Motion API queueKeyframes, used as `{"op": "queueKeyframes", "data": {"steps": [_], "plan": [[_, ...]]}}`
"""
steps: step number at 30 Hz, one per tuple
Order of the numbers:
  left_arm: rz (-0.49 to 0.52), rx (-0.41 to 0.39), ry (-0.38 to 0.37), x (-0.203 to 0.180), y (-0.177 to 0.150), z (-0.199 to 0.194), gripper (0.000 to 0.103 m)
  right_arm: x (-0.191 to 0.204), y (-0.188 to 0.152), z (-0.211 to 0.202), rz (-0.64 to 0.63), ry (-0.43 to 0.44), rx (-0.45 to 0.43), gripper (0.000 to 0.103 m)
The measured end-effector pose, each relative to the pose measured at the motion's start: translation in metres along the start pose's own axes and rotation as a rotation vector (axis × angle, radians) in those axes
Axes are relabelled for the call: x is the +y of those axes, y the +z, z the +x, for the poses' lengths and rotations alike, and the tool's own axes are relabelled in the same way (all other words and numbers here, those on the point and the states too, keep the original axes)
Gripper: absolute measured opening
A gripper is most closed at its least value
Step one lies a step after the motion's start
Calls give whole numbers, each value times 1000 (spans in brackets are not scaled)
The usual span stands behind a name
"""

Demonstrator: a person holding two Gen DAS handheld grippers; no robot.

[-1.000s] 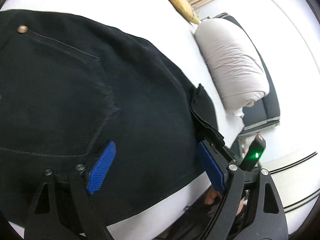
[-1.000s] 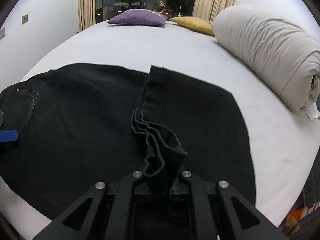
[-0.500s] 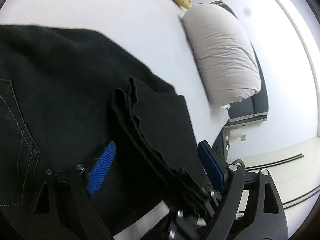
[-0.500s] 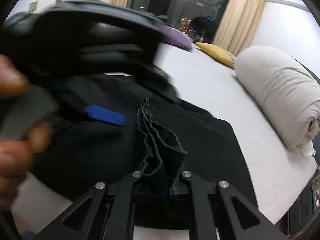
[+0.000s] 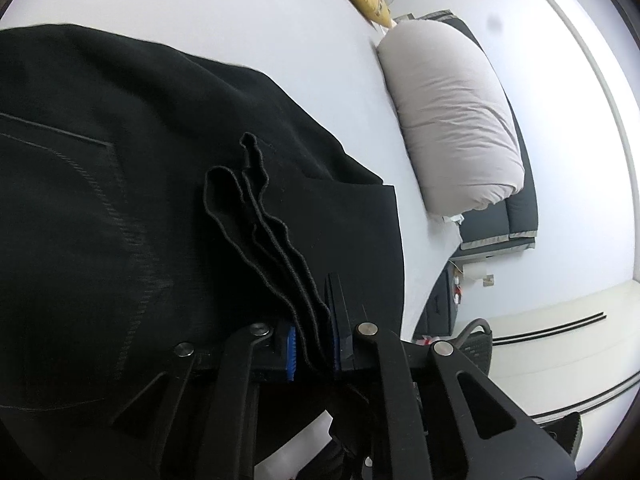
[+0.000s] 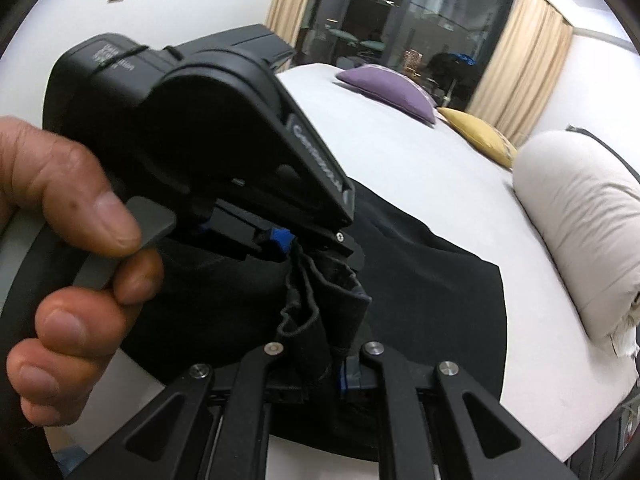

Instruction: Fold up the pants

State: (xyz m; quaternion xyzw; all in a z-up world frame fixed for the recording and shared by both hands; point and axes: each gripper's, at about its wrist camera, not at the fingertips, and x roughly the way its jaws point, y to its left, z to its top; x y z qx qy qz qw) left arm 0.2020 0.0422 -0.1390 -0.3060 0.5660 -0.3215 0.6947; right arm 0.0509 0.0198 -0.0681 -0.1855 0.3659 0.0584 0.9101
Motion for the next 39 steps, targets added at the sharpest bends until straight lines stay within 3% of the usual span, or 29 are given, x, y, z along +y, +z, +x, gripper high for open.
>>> {"op": "queueKeyframes", "data": {"steps": [12, 15, 17, 19, 22, 25, 26, 29, 32, 35, 39], "plan": [[-30, -42, 42, 12, 2, -13, 10, 9, 5, 14, -61, 55, 0, 11], [-21, -44, 106, 15, 3, -7, 11, 10, 4, 20, -44, 86, 15, 13], [-32, -40, 155, 13, 1, 2, 11, 3, -1, 34, -3, 146, 82, 21], [-41, -48, 154, 15, -2, -2, 11, -12, -4, 47, 45, 227, 141, 42], [-8, -80, 216, 3, -8, -11, 11, -32, -11, 35, 104, 309, 119, 57], [42, -152, 325, -11, -9, -28, 11, -68, -16, 24, 198, 448, 107, 57], [88, -181, 357, -24, -9, -33, 11, -93, -20, 22, 282, 534, 107, 57], [235, -205, 428, -61, -10, -23, 11, -158, -35, 26, 486, 689, 115, 54], [332, -155, 469, -78, -19, 4, 11, -218, -47, 34, 632, 748, 87, 51], [357, -68, 528, -68, -34, 35, 11, -269, -52, 55, 754, 790, 64, 43], [467, -68, 566, -71, -51, 47, 11, -322, -55, 106, 890, 834, 78, 39]]}}
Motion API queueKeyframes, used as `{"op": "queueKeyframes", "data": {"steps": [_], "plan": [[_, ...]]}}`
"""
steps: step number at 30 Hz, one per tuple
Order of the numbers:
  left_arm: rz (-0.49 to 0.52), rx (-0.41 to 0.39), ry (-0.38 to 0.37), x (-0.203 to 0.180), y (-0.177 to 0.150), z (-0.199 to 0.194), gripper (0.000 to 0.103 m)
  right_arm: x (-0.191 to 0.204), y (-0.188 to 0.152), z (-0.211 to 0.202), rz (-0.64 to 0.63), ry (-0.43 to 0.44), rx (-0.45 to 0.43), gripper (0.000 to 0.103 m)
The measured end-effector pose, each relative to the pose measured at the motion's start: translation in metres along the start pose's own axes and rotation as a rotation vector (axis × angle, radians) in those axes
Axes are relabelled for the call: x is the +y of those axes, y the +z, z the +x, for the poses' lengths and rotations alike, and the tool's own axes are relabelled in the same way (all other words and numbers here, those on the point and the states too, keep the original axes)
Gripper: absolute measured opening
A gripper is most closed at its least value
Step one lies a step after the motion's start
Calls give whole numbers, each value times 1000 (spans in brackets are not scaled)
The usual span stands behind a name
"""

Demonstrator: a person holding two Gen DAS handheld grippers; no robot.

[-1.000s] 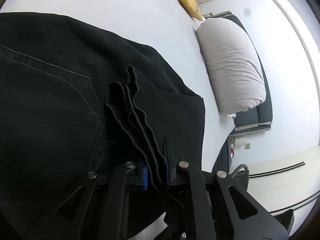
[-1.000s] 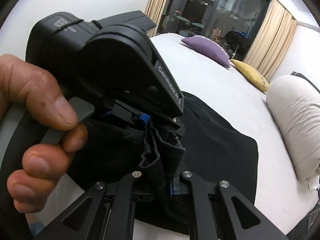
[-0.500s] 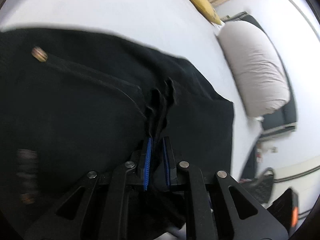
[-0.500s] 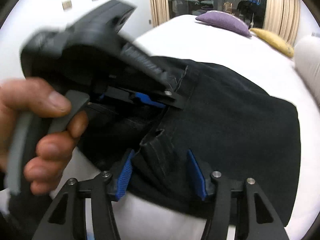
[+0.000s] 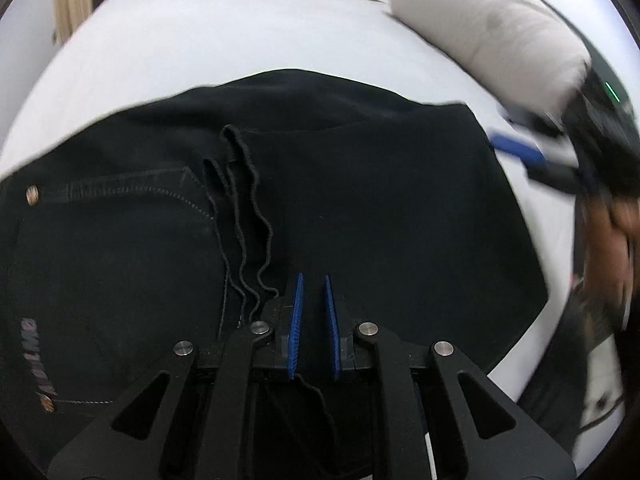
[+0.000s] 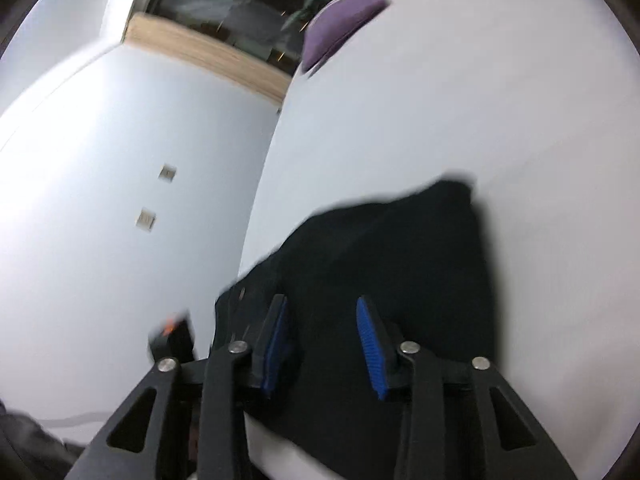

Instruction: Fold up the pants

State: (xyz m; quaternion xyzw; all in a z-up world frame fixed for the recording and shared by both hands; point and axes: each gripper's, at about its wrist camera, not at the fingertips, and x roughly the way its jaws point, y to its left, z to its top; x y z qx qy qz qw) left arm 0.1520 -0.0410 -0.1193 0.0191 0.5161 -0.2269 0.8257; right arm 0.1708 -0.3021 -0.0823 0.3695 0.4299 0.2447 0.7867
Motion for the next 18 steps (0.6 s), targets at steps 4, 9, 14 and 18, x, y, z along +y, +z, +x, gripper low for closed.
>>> {"op": "queueKeyframes", "data": {"steps": [4, 9, 14, 18], "plan": [[12, 14, 15, -7, 2, 2, 11, -35, 28, 21, 56, -15, 33, 28], [15, 15, 16, -14, 2, 4, 11, -54, 9, 27, 104, -1, 88, 14], [8, 14, 11, -13, 3, 3, 11, -39, -62, 14, 62, -2, 173, 16], [5, 14, 11, -8, 2, 1, 11, -34, -102, -6, 50, -24, 200, 22]]}}
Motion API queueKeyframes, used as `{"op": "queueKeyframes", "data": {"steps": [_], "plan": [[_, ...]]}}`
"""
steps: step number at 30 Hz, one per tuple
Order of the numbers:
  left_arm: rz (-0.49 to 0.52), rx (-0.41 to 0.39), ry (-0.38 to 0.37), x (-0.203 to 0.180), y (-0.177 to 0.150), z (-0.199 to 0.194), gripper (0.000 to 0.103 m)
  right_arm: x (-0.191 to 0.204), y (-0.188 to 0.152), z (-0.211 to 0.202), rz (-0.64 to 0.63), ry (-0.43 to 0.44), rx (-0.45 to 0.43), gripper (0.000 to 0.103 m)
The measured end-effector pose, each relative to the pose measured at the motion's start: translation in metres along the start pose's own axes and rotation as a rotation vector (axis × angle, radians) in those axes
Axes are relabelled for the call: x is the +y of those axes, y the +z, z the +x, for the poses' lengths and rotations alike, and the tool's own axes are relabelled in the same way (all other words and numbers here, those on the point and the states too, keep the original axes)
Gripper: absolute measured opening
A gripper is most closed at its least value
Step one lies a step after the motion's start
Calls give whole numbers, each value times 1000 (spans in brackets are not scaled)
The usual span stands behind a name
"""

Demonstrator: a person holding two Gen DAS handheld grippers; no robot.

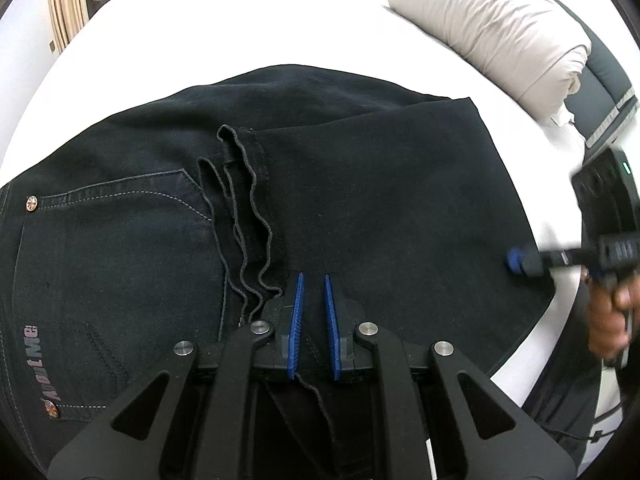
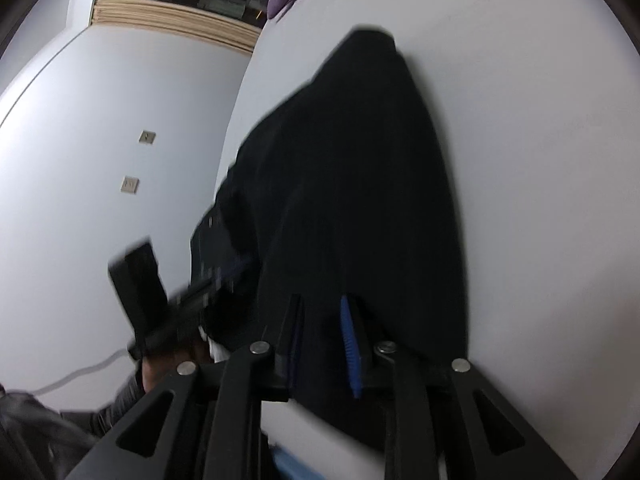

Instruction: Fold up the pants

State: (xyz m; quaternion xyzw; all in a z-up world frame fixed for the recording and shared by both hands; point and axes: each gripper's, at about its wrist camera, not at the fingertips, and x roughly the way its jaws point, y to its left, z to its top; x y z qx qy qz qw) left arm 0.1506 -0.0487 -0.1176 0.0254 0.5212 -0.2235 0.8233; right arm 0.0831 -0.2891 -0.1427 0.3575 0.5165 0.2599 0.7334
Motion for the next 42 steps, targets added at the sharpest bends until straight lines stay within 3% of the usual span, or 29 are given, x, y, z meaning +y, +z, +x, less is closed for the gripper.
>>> {"op": "queueKeyframes", "data": {"steps": [3, 9, 13, 16, 21, 26, 27, 28, 32, 35, 36, 38, 40, 42], "plan": [[-3, 0, -3, 18, -3, 5, 11, -5, -8, -7, 43, -1, -28, 22], [-9, -1, -15, 26, -2, 2, 11, -24, -19, -27, 123, -12, -78, 11], [-12, -3, -21, 30, -1, 1, 11, -3, -16, -34, 97, -80, -117, 23], [-21, -8, -30, 33, -1, -3, 11, 19, -6, -37, 55, -45, -146, 24], [-51, -25, -60, 41, -4, -13, 11, 49, 28, 1, 6, 56, -136, 26], [-54, -29, -88, 48, -9, -21, 11, 41, 69, 60, 47, 93, -77, 28], [-54, -34, -91, 50, -10, -24, 11, 34, 77, 70, 61, 62, -78, 25], [-54, -40, -94, 52, -12, -27, 11, 28, 85, 77, 79, 43, -86, 13], [-88, -85, -82, 66, -26, -46, 11, 6, 106, 55, 175, 58, -223, 11], [-168, -108, -90, 87, -43, -62, 11, 0, 105, 23, 240, 10, -341, 26], [-200, -117, -103, 94, -49, -68, 11, 10, 101, 17, 208, -2, -337, 33], [-266, -145, -116, 109, -65, -87, 11, 33, 90, 23, 143, 11, -302, 35], [-316, -178, -120, 121, -79, -106, 11, 61, 66, 46, 83, 99, -209, 41], [-383, -226, -135, 136, -96, -131, 11, 80, 43, 77, 25, 130, -111, 43]]}}
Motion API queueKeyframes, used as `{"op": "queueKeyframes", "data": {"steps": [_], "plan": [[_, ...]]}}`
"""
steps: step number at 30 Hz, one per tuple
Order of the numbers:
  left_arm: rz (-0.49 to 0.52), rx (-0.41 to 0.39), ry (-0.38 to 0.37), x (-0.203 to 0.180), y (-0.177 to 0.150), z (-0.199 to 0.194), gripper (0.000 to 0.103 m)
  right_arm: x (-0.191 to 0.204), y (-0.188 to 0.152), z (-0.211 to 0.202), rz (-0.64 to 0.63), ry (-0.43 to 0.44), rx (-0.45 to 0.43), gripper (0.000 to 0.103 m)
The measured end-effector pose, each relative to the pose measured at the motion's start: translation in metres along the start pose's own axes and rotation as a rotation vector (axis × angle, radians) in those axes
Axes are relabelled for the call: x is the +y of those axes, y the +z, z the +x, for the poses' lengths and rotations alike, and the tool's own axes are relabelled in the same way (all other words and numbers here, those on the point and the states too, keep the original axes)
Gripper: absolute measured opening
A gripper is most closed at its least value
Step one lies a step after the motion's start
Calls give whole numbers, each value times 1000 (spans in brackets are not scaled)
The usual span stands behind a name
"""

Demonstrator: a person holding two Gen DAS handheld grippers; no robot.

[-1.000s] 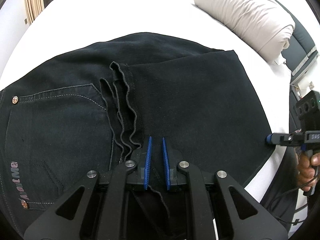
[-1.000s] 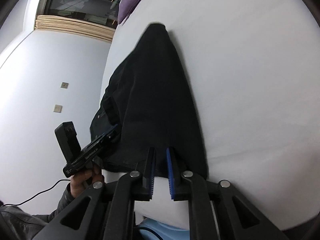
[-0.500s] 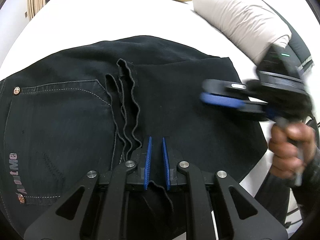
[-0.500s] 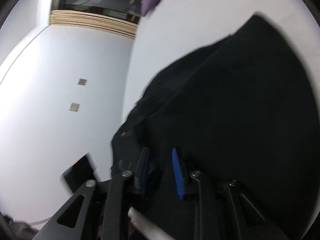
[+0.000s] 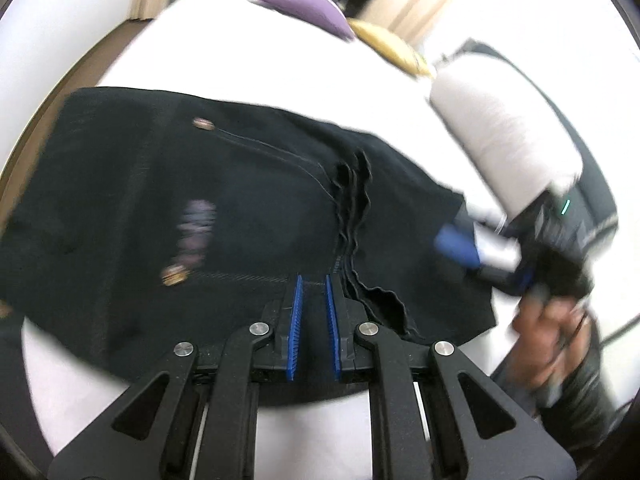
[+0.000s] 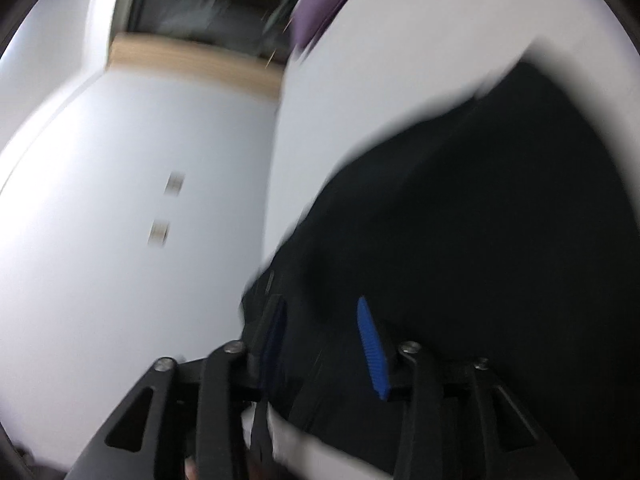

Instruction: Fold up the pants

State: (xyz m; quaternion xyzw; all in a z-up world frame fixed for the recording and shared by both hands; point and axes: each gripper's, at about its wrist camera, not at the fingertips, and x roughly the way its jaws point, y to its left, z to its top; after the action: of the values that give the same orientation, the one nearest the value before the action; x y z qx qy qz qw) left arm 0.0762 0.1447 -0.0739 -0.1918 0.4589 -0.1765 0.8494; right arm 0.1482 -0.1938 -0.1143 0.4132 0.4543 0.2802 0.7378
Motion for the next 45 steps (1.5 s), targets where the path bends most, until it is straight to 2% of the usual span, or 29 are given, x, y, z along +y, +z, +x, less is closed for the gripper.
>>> {"op": "queueKeyframes", "data": {"steps": [2, 3, 4, 5, 6, 8, 9, 10, 11, 15, 19, 23, 26, 30, 32, 34, 35, 36, 38, 40, 43, 45], "plan": [[-66, -34, -10, 16, -5, -23, 24, -2, -12, 20, -8, -23, 48, 43], [-108, -52, -21, 24, -8, -34, 48, -11, -13, 28, 26, -55, 57, 40], [-159, -81, -38, 35, -13, -47, 81, -19, -11, 29, 63, -53, 44, 34], [-219, -129, -42, 47, -19, -63, 89, -27, -7, 25, 98, -41, 14, 33], [-261, -170, -35, 56, -22, -74, 91, -34, 0, 14, 136, -58, -46, 33], [-352, -206, -48, 81, -28, -90, 91, -39, 8, -5, 189, -92, -124, 36], [-392, -213, -58, 90, -30, -93, 91, -39, 12, -16, 212, -108, -162, 43], [-436, -222, -72, 100, -33, -95, 91, -34, 13, -22, 209, -109, -183, 48], [-504, -223, -95, 113, -37, -95, 91, -27, 13, -27, 192, -98, -194, 48], [-606, -180, -143, 133, -39, -86, 91, 1, -2, -16, 144, 14, -147, 49], [-679, -173, -197, 150, -41, -75, 91, 2, -12, 3, 160, 73, -86, 49], [-783, -200, -267, 169, -42, -68, 91, -11, -16, 0, 201, 115, -60, 49], [-798, -220, -295, 179, -36, -65, 91, -12, -15, 8, 220, 130, -62, 49], [-841, -249, -348, 199, -37, -64, 89, -17, -17, -4, 218, 141, -55, 49], [-857, -247, -358, 206, -37, -67, 82, -12, -19, 0, 206, 124, -43, 49], [-863, -236, -351, 205, -37, -65, 51, -9, -13, 4, 198, 105, -30, 49], [-868, -224, -352, 207, -38, -66, 42, -9, -12, 6, 196, 95, -23, 49], [-866, -214, -357, 208, -38, -67, 28, -7, -10, 8, 191, 79, -12, 49], [-830, -207, -332, 199, -32, -67, 27, -3, -6, 13, 168, 39, 11, 47], [-754, -215, -290, 184, -22, -72, 22, 5, -2, 22, 128, -7, 58, 40], [-654, -227, -242, 166, -8, -82, 20, 16, 5, 36, 71, -59, 112, 29], [-597, -235, -219, 156, -2, -89, 19, 21, 12, 49, 19, -123, 151, 21]]}}
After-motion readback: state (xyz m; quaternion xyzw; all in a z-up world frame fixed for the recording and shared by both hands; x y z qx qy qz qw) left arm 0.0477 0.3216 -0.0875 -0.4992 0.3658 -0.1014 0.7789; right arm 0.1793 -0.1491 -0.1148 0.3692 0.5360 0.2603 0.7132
